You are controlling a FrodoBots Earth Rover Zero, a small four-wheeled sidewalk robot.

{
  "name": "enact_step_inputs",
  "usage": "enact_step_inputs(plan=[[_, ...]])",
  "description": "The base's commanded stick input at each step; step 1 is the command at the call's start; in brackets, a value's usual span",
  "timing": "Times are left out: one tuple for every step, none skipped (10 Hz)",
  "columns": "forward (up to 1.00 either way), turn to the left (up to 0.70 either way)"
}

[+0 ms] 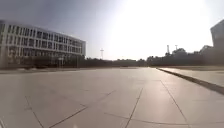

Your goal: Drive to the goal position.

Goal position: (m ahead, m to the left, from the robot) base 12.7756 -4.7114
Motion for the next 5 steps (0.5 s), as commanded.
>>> enact_step_inputs(plan=[[0.09, 0.01], [0.09, 0.01], [0.09, 0.01], [0.09, 0.01], [0.09, 0.01]])
